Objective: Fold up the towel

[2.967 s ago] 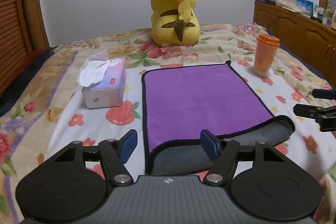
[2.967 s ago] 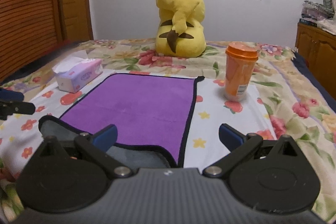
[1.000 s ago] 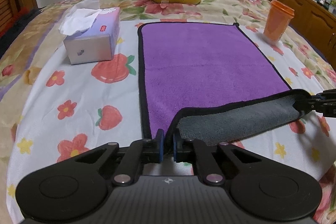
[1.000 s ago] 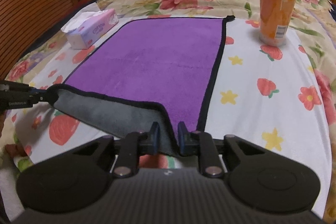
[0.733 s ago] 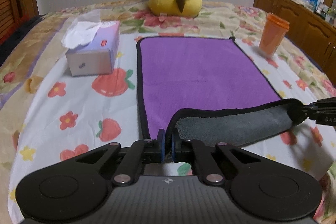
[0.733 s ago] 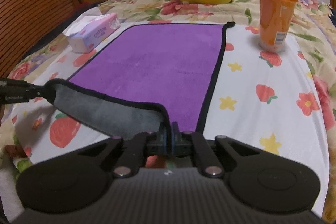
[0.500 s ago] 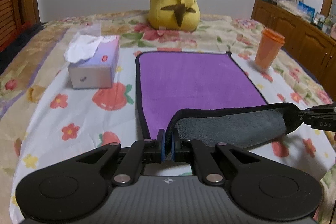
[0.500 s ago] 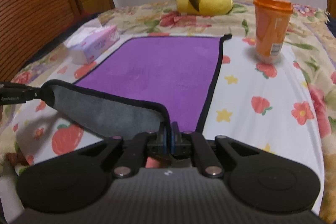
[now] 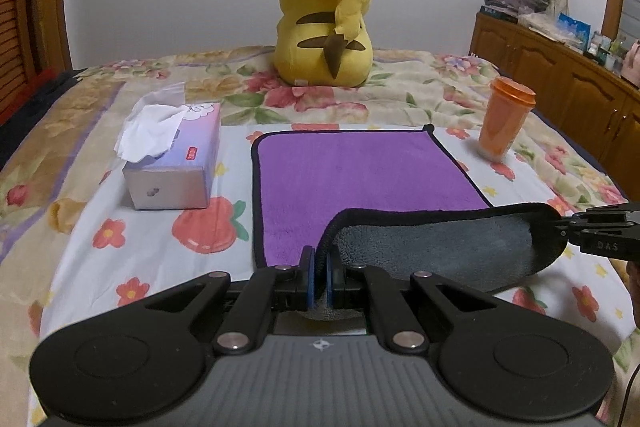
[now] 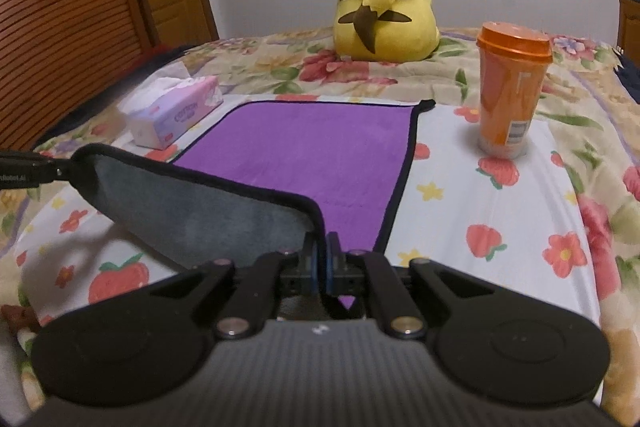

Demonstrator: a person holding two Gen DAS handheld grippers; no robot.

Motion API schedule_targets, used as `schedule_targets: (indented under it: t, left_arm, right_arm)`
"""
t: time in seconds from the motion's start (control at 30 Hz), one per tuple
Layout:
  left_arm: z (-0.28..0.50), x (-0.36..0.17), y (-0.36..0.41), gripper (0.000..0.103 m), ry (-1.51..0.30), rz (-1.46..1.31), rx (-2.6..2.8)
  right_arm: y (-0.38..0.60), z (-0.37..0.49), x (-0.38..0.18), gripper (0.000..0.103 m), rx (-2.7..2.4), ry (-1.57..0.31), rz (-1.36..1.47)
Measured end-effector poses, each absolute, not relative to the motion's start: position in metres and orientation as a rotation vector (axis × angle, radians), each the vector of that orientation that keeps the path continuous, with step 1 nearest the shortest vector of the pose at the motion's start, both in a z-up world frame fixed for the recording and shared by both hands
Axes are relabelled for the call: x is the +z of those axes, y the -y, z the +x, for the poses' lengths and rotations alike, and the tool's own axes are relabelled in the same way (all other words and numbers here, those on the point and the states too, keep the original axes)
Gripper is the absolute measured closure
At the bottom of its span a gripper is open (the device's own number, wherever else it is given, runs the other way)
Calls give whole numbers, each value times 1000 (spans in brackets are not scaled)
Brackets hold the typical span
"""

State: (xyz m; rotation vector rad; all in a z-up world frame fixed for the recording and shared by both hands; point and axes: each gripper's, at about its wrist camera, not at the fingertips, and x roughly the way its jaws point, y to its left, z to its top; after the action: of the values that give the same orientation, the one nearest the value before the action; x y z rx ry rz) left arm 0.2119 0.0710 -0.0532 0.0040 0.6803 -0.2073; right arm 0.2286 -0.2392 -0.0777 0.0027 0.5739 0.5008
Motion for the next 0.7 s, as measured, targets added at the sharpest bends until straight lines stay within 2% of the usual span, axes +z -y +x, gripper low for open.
schedule_targets:
  t: [0.37, 0.7]
  left_arm:
    - [224, -55, -70, 95, -668, 1, -221]
    - [225, -36, -68, 95, -617, -4, -234]
  right_arm:
    - [239, 239, -78, 98, 518, -547, -2]
    - [240, 240, -63, 98, 518, -482, 9]
